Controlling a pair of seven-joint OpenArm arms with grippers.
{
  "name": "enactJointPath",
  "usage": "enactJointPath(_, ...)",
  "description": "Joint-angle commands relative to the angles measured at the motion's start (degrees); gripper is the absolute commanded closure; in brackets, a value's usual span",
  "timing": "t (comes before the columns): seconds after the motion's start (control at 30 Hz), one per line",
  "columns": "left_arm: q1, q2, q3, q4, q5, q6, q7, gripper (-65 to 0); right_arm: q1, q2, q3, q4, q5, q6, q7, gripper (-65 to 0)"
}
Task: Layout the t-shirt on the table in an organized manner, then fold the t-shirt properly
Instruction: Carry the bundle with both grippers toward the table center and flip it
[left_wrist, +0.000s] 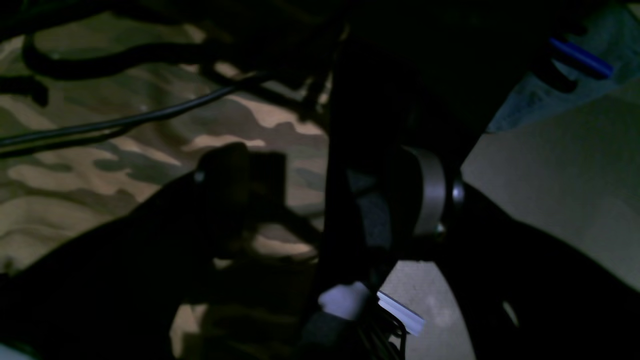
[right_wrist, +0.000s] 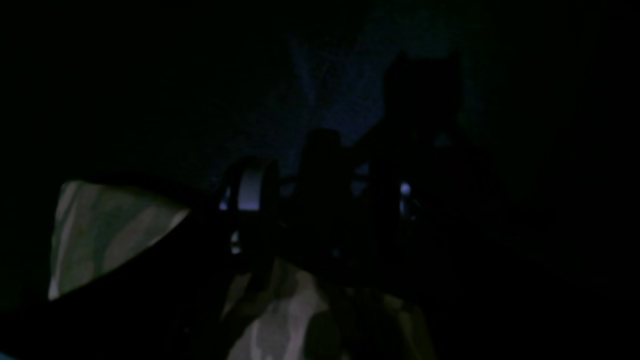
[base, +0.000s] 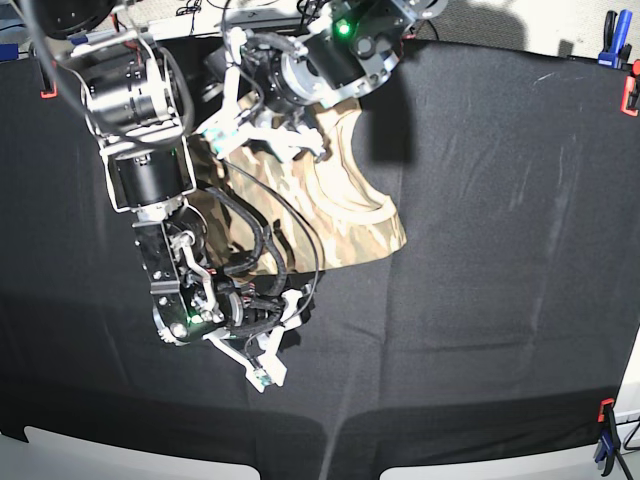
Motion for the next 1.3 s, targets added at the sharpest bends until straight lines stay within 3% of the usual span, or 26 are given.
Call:
enactJointPath(0.0,0.04,1.05,0.52,0.35,-0.85,-0.39,-0.33,-40.4,2.05,0.02,0.31,0.87,0.74,0.28,1.05,-28.0)
enactJointPath(0.27,-1.09,-0.83,0.48,-2.36,-15.04,-8.52,-0.2,-40.4,2.05,0.0,0.31,0.87,2.05,0.28,0.81,-28.0)
enactJointPath(0.43,-1.25,-0.76,0.48,-9.05,-11.06,-8.85,-7.69,-40.4,2.05,-0.33,0.31,0.87,2.12,0.28,-2.64,-28.0)
enactJointPath(0.5,-1.4,-0.79,0.48,-12.0,-10.08,-7.98,-9.4,-40.4,1.86,-0.5,0.31,0.87,2.19,0.28,-5.09,-28.0)
enactJointPath(0.7,-2.82,-0.81,0.48,-15.41,-3.74,-2.8,-9.75,-40.4,0.74,-0.61,0.31,0.85,1.27,1.27,-4.76,-28.0)
enactJointPath(0.83,-3.3,-0.81,0.48,-15.41,1.38,0.48,-9.05,-40.4,-1.07,-0.59,0.31,0.85,-2.49,2.78,-4.55,-28.0)
enactJointPath(1.07,-6.05,-0.35,0.48,-15.41,1.03,1.09,-2.97,-40.4,-0.44,-0.61,0.31,0.85,-2.93,3.52,-6.05,-28.0)
enactJointPath(1.27,-9.49,-1.46,0.48,-15.43,1.31,5.27,-1.05,-40.4,-0.37,0.07,2.16,0.85,-2.97,3.52,-7.8,-28.0)
